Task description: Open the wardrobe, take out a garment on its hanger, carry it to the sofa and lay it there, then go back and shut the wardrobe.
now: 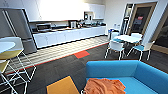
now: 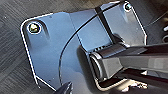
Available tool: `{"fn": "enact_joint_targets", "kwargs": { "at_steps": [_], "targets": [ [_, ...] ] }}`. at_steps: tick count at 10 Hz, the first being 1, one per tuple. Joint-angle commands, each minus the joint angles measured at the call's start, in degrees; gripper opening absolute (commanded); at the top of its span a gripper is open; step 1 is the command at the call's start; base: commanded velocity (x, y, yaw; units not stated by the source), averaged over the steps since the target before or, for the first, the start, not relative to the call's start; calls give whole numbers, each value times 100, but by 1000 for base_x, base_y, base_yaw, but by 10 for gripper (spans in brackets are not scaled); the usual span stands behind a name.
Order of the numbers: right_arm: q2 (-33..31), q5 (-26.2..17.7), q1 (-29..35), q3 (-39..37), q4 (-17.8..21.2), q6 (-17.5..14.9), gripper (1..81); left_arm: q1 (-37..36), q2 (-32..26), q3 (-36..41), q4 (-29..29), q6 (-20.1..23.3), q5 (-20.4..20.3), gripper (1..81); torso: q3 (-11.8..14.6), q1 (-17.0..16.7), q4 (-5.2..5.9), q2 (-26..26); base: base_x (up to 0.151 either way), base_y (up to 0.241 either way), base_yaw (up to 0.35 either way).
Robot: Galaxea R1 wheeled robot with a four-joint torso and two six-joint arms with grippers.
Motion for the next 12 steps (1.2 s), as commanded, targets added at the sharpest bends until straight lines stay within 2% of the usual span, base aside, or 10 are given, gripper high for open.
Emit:
{"fn": "enact_joint_targets", "kwargs": {
  "at_steps": [1,12],
  "targets": [
    [59,-273,165,25,-3,-23,811,-164,29,-21,55,44,209,811,0,0,0,0,0,0,290],
    [59,-264,157,25,6,-23,811,-129,38,-21,55,123,227,811,0,0,0,0,0,0,292]
  ]
}}
